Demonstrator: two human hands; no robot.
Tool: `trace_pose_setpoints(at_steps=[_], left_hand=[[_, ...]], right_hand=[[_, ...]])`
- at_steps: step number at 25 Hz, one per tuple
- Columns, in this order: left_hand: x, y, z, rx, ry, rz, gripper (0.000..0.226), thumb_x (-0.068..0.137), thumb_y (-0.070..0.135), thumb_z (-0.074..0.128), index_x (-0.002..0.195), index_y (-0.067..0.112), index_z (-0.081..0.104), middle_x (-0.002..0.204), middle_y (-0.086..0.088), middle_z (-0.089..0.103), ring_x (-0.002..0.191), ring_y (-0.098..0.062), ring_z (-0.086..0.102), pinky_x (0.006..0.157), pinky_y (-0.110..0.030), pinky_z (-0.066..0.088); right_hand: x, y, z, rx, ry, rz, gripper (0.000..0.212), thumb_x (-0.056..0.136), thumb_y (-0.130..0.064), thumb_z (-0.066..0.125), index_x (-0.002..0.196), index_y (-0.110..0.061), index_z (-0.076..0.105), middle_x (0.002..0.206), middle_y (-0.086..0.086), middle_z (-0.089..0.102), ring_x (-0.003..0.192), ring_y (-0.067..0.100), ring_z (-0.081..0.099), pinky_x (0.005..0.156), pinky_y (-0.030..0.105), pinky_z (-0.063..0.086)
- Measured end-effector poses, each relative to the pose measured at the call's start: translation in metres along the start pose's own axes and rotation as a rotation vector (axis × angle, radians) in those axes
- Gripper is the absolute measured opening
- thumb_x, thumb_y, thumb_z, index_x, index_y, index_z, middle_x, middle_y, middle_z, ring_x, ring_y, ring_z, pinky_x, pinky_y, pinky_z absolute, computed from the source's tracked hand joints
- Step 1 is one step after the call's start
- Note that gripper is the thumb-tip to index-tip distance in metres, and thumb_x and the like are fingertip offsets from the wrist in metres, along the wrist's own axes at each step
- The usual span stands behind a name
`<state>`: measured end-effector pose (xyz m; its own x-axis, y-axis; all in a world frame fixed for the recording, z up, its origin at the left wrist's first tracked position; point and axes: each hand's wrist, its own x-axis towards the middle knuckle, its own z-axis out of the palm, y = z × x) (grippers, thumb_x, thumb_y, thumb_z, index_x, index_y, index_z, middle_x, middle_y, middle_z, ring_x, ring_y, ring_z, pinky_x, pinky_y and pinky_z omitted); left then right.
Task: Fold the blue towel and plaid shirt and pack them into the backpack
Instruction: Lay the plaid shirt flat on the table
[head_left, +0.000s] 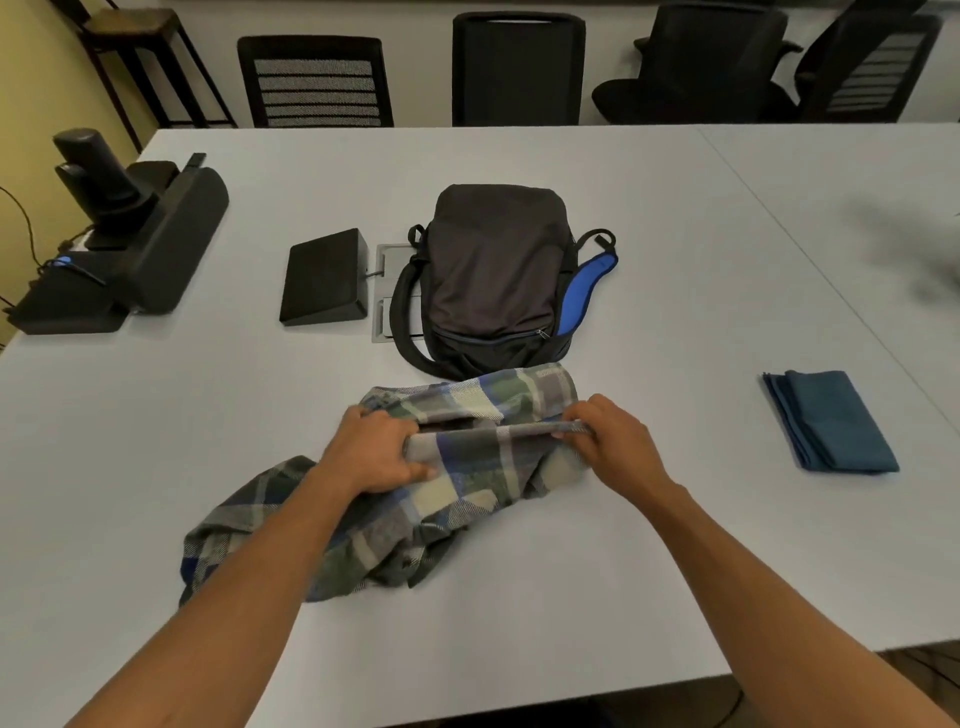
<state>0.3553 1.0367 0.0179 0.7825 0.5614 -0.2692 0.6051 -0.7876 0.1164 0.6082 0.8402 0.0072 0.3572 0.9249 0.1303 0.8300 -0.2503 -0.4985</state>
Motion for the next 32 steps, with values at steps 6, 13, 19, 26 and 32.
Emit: trace_pose_setpoints(at_steps=[6, 13, 19, 26, 32], left_hand=[[-0.021, 0.01, -0.065, 0.065, 0.467, -0.059, 0.012, 0.082, 0.033, 0.063, 0.075, 0.026, 0.056, 0.067, 0.003, 0.055, 0.072, -0.025, 0.055, 0.077, -0.037, 0.026], [-0.035, 0.042, -0.118, 0.19, 0.813, -0.133, 0.013, 0.077, 0.018, 0.07, 0.075, 0.016, 0.058, 0.061, -0.004, 0.054, 0.063, -0.028, 0.049, 0.072, -0.039, 0.027], [-0.028, 0.065, -0.147, 0.18, 0.963, -0.268, 0.009, 0.081, 0.016, 0.064, 0.076, 0.013, 0.057, 0.064, -0.007, 0.057, 0.066, -0.029, 0.046, 0.071, -0.036, 0.022], [-0.008, 0.081, -0.18, 0.182, 1.032, -0.333, 0.013, 0.087, 0.023, 0.059, 0.085, 0.01, 0.061, 0.076, -0.012, 0.062, 0.076, -0.032, 0.051, 0.076, -0.042, 0.027], [0.004, 0.088, -0.209, 0.198, 1.12, -0.335, 0.019, 0.088, 0.027, 0.056, 0.09, 0.009, 0.063, 0.084, -0.015, 0.065, 0.083, -0.034, 0.054, 0.08, -0.044, 0.032]], right_hand=[[0.022, -0.013, -0.039, 0.01, -0.055, 0.095, 0.022, 0.081, -0.043, 0.075, 0.082, -0.023, 0.065, 0.077, -0.002, 0.061, 0.071, 0.017, 0.054, 0.061, 0.029, 0.04], [0.028, 0.012, -0.066, -0.019, 0.111, 0.134, 0.019, 0.093, -0.01, 0.053, 0.095, -0.017, 0.071, 0.091, 0.008, 0.056, 0.079, 0.026, 0.055, 0.066, 0.032, 0.041], [0.037, 0.029, -0.116, 0.314, 0.459, 0.275, 0.023, 0.097, -0.005, 0.045, 0.103, -0.011, 0.066, 0.098, 0.009, 0.065, 0.087, 0.023, 0.057, 0.075, 0.029, 0.042], [0.056, 0.045, -0.211, -0.017, 0.643, 0.15, 0.022, 0.1, -0.018, 0.047, 0.112, -0.011, 0.065, 0.108, 0.014, 0.064, 0.094, 0.032, 0.059, 0.072, 0.03, 0.038], [0.062, 0.061, -0.254, -0.213, 0.626, 0.019, 0.027, 0.103, -0.023, 0.045, 0.12, -0.012, 0.064, 0.11, 0.015, 0.061, 0.091, 0.033, 0.059, 0.071, 0.03, 0.039]])
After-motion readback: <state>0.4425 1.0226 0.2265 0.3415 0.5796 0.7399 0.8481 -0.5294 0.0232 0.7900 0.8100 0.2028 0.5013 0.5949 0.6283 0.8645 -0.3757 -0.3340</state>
